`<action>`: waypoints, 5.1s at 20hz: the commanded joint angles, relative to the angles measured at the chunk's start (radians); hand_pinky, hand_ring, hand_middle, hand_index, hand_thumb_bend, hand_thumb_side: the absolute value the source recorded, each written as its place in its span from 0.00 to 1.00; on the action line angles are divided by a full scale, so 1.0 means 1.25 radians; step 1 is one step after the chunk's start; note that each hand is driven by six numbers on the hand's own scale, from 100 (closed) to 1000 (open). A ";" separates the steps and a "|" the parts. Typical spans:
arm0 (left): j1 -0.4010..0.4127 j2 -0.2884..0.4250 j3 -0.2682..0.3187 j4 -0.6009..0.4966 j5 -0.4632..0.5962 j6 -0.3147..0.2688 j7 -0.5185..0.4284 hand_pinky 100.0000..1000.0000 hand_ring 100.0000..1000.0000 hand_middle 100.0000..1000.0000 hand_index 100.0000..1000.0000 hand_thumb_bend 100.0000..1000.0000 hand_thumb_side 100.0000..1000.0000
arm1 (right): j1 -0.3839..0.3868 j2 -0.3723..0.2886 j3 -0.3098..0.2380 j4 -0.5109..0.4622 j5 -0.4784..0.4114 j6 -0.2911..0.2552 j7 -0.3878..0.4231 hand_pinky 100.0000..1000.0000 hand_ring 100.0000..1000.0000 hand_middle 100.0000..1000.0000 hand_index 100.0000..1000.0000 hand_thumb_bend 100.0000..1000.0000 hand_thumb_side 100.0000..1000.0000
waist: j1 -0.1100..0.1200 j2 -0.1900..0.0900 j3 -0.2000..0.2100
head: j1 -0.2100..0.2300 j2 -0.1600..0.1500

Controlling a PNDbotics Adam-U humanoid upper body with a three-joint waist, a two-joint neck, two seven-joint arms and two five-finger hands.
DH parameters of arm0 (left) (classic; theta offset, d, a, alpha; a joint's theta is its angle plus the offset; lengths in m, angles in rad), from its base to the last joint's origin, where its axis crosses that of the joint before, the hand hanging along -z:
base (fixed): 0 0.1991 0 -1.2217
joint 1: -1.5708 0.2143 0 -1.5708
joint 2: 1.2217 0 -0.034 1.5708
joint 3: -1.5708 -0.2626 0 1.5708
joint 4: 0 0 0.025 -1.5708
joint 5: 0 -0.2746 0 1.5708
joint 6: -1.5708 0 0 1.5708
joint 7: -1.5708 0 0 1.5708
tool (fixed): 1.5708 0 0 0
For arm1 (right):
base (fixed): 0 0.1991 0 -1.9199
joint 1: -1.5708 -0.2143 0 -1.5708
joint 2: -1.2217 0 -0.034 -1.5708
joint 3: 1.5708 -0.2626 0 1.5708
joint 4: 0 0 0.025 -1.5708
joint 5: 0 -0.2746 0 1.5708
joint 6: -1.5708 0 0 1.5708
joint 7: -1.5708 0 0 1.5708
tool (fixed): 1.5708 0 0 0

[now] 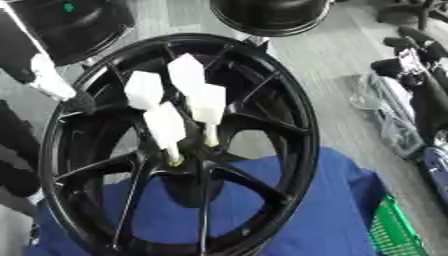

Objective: Pull the pin out of the wheel hub.

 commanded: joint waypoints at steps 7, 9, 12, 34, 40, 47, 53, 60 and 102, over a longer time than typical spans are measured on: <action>-0.034 -0.038 -0.028 0.076 -0.060 -0.028 -0.005 0.82 0.87 0.79 0.86 0.73 0.22 | -0.008 -0.020 -0.003 -0.011 0.000 -0.001 0.002 0.73 0.62 0.78 0.89 0.00 0.57 | -0.003 -0.020 -0.001 | 0.010 -0.008; -0.036 -0.045 -0.036 0.092 -0.064 -0.045 -0.005 0.83 0.87 0.79 0.87 0.76 0.21 | -0.009 -0.020 -0.002 -0.011 -0.001 -0.001 0.002 0.73 0.62 0.78 0.89 0.00 0.57 | -0.003 -0.020 -0.002 | 0.012 -0.008; -0.034 -0.053 -0.046 0.117 -0.073 -0.067 -0.005 0.84 0.90 0.82 0.89 0.76 0.24 | -0.011 -0.019 -0.001 -0.011 -0.001 0.000 0.004 0.73 0.62 0.77 0.89 0.00 0.57 | -0.002 -0.020 -0.004 | 0.013 -0.006; -0.048 -0.107 -0.073 0.199 -0.114 -0.098 -0.005 0.84 0.91 0.83 0.89 0.75 0.25 | -0.015 -0.014 0.003 -0.009 -0.003 0.000 0.009 0.73 0.62 0.77 0.89 0.00 0.58 | -0.002 -0.021 -0.008 | 0.023 0.000; -0.047 -0.117 -0.081 0.214 -0.092 -0.095 -0.005 0.82 0.89 0.79 0.82 0.68 0.20 | -0.016 -0.014 0.003 -0.009 -0.003 0.000 0.008 0.73 0.62 0.77 0.89 0.00 0.58 | -0.003 -0.021 -0.009 | 0.025 -0.001; -0.045 -0.125 -0.088 0.226 -0.057 -0.074 -0.005 0.79 0.82 0.71 0.77 0.59 0.11 | -0.016 -0.015 0.003 -0.009 -0.003 0.000 0.007 0.73 0.62 0.77 0.89 0.00 0.58 | -0.002 -0.021 -0.010 | 0.027 -0.002; -0.047 -0.134 -0.092 0.229 -0.044 -0.062 -0.005 0.79 0.81 0.70 0.77 0.57 0.13 | -0.016 -0.015 0.003 -0.010 -0.003 0.001 0.007 0.73 0.62 0.77 0.89 0.00 0.57 | -0.003 -0.021 -0.011 | 0.029 0.000; -0.055 -0.148 -0.087 0.227 -0.048 -0.049 -0.005 0.75 0.70 0.57 0.61 0.48 0.02 | -0.017 -0.014 0.003 -0.010 -0.004 0.001 0.007 0.73 0.62 0.77 0.89 0.00 0.57 | -0.004 -0.021 -0.013 | 0.031 0.000; 0.512 0.201 0.491 -0.218 0.078 0.124 0.466 0.51 0.40 0.23 0.20 0.17 0.00 | -0.009 -0.016 -0.022 -0.046 0.015 -0.006 -0.016 0.73 0.61 0.76 0.89 0.00 0.55 | -0.007 -0.005 0.015 | 0.004 0.004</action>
